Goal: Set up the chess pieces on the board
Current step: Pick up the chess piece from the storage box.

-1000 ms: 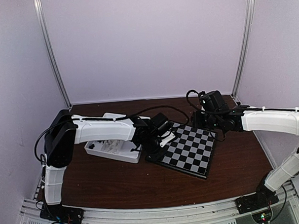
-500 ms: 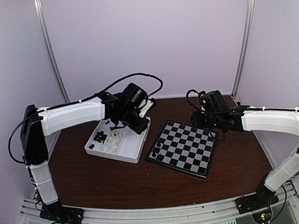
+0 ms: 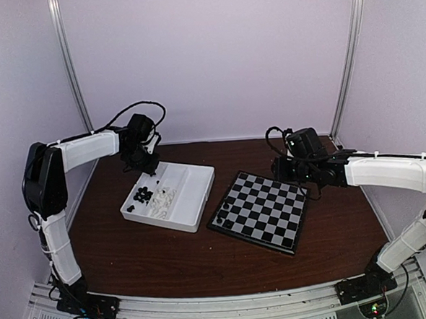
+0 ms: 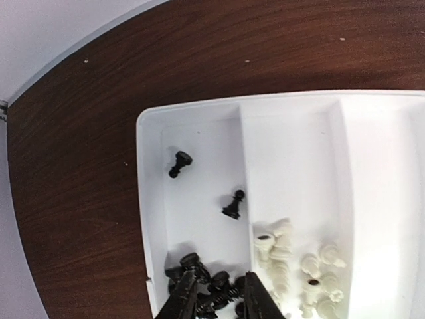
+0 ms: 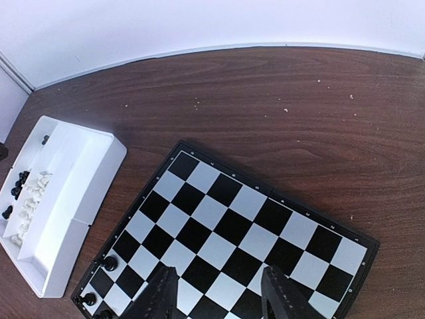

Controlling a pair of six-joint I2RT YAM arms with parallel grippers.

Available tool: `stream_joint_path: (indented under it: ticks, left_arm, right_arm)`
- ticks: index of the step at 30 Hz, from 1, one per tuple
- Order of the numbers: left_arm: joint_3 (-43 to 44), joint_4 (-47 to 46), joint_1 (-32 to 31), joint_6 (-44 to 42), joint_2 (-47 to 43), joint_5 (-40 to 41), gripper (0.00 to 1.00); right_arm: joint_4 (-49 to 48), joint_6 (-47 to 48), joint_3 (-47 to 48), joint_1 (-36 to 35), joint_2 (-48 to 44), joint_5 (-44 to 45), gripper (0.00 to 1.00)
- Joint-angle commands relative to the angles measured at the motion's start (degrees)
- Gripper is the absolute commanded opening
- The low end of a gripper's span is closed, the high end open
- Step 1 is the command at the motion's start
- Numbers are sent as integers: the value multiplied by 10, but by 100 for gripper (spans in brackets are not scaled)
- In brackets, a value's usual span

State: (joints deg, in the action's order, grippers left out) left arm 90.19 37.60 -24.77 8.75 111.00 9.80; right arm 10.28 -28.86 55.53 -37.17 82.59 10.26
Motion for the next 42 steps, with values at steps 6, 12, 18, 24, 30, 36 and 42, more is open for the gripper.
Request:
stream_joint_path:
  ticks: [6, 12, 18, 24, 30, 36, 42]
  left_arm:
    - [144, 21, 56, -65, 131, -24, 21]
    - [211, 40, 71, -81, 181, -39, 21]
    - [251, 58, 72, -123, 215, -48, 20]
    - [260, 58, 72, -131, 234, -60, 20]
    - [277, 67, 72, -135, 263, -40, 21]
    - [293, 68, 72, -141, 288, -20, 26]
    - [308, 75, 72, -142, 301, -21, 25]
  right_arm:
    - [-16, 18, 15, 3, 18, -20, 46]
    - [-8, 18, 23, 5, 22, -11, 46]
    - [-3, 14, 41, 10, 37, -15, 46]
    - [2, 14, 55, 11, 49, -17, 46]
    - [4, 15, 61, 15, 55, -21, 46]
    - [8, 14, 72, 18, 65, -30, 46]
    - [11, 15, 78, 21, 67, -33, 46]
